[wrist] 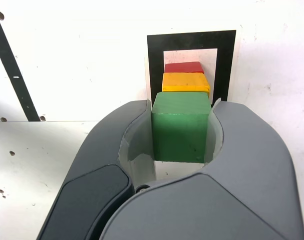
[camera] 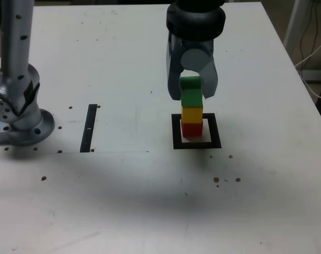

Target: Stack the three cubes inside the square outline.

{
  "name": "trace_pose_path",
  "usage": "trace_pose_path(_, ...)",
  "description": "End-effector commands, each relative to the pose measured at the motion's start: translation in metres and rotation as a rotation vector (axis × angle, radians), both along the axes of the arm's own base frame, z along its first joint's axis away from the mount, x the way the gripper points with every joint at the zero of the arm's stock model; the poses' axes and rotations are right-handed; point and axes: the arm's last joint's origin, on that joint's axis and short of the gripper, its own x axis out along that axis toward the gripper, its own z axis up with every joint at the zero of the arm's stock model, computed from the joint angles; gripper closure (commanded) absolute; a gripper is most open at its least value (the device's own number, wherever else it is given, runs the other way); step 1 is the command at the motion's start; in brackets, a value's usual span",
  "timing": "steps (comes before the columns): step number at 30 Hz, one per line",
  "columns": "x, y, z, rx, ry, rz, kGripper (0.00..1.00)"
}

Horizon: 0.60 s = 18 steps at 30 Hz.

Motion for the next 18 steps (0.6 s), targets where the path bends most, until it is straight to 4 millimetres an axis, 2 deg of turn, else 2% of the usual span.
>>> trace_pose_path(1, 0.0004, -0.0004, -0.0009, 0.001, 0.004, -0.003, 0.56)
trace_pose_path(8, 0.0006, -0.0003, -0.0005, 0.001, 0.001, -0.005, 0.46)
trace_pose_path(14, 0.0003, -0.0003, -0.0012, 0.002, 0.004, -0.014, 0.22)
trace_pose_path(18, 0.0006, 0.0002, 0.0008, 0.011, -0.006, -0.017, 0.10)
